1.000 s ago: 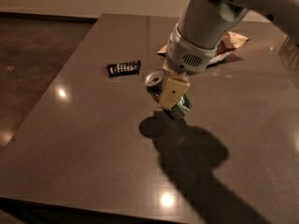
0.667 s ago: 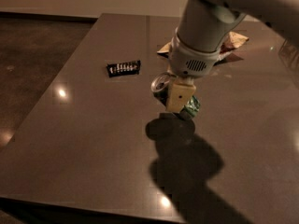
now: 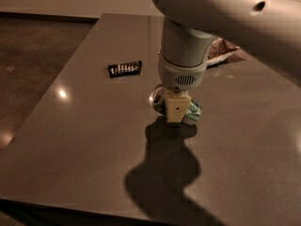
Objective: Knock green can over
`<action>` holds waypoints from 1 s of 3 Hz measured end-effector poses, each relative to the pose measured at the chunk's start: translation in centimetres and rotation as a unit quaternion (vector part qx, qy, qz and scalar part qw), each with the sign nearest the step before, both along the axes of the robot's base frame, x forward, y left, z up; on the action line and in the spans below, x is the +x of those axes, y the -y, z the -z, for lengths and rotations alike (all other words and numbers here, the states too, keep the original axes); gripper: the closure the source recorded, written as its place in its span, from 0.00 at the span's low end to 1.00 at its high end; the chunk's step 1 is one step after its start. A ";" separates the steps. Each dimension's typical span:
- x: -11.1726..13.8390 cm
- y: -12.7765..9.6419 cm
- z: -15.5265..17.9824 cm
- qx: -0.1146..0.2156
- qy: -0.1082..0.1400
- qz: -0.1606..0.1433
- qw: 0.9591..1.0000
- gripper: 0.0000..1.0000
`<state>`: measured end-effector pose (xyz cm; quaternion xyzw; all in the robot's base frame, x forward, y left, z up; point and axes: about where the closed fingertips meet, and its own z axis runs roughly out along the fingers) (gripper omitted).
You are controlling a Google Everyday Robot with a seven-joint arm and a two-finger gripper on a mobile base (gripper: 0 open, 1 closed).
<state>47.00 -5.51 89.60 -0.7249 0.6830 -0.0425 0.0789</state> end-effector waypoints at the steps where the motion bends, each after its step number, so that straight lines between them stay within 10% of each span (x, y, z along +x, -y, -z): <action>1: 0.1 0.0 -0.1 0.000 0.003 0.000 1.000 0.07; 3: 0.1 0.0 -0.2 0.001 0.005 0.000 1.000 0.00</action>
Offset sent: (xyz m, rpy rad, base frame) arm 0.0005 -0.0004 0.0008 0.0000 -0.0060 -0.0007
